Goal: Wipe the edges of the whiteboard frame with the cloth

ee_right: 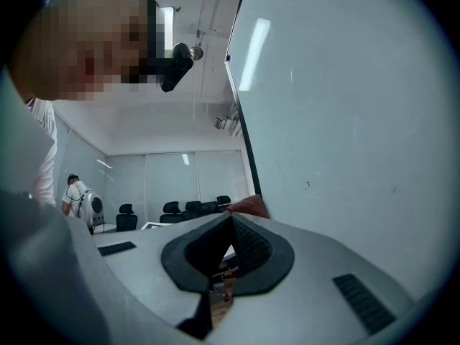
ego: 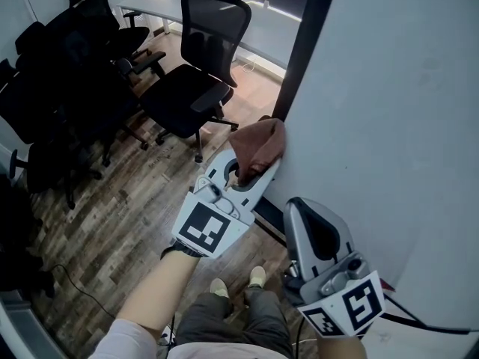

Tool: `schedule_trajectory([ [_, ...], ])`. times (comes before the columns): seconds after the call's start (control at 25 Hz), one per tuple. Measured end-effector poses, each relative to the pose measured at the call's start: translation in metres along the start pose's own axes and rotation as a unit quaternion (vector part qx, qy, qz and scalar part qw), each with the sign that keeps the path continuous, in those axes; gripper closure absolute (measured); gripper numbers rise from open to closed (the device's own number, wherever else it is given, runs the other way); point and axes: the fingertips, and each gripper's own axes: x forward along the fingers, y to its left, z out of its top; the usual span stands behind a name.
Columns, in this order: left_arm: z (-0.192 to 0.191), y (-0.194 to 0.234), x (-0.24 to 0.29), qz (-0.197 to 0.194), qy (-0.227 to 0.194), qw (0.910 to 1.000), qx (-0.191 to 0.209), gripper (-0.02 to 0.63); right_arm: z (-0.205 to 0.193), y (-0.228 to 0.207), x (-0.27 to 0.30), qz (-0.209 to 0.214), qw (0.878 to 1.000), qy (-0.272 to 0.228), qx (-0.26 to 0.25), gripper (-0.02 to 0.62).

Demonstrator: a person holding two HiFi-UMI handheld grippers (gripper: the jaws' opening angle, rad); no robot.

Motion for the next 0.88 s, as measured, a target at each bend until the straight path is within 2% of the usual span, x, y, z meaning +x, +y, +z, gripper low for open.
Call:
schedule_trajectory([
  [0.56,-0.106,-0.015,-0.013,0.003,0.02,0.9997,-0.015,0.541,-0.076,-0.014,0.005,-0.008,1.0,0.016,0.019,0.594],
  [0.88,-0.169,-0.028,-0.019,0.009,0.046,0.9985,-0.029,0.541,-0.11,-0.017,0.013,0.004,1.0,0.016,0.022,0.594],
])
